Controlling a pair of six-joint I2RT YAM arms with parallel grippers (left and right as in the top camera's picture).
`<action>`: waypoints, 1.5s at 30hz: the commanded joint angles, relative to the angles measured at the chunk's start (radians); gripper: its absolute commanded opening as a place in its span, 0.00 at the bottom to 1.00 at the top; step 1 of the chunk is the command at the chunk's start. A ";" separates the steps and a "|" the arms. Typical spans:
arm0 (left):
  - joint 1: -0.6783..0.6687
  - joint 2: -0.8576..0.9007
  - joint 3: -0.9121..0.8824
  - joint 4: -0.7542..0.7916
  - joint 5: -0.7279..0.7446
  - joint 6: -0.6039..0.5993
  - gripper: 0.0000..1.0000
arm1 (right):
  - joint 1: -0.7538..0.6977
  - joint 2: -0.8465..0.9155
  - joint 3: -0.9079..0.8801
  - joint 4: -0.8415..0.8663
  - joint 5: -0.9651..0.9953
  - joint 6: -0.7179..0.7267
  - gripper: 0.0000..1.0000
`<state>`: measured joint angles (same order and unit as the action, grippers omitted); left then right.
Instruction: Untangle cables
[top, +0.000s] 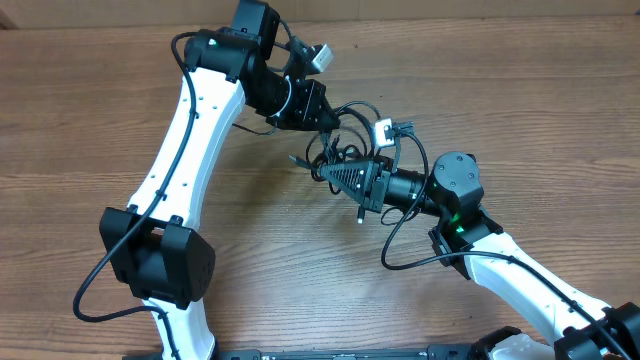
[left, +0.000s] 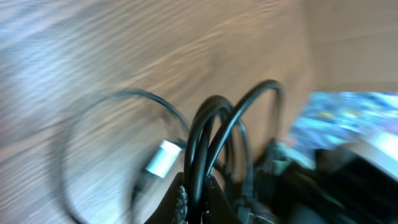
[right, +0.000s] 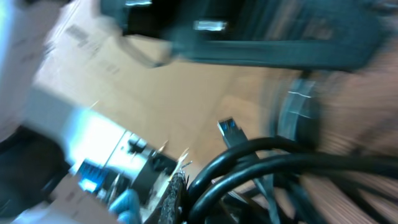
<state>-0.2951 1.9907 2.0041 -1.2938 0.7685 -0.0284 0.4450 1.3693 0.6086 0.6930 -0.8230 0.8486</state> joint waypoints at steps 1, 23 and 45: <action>-0.010 -0.010 0.020 0.016 -0.235 -0.067 0.04 | 0.005 -0.001 0.025 0.090 -0.193 -0.002 0.04; -0.013 -0.007 0.020 -0.097 -0.436 -0.196 0.04 | -0.518 -0.001 0.025 0.051 -0.008 0.195 0.08; -0.034 -0.007 0.020 0.087 0.227 -0.052 0.04 | -0.051 0.000 0.025 -0.256 0.179 -0.073 0.43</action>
<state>-0.3149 1.9892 2.0094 -1.2072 0.8734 -0.1158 0.3801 1.3800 0.6220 0.4313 -0.7319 0.7940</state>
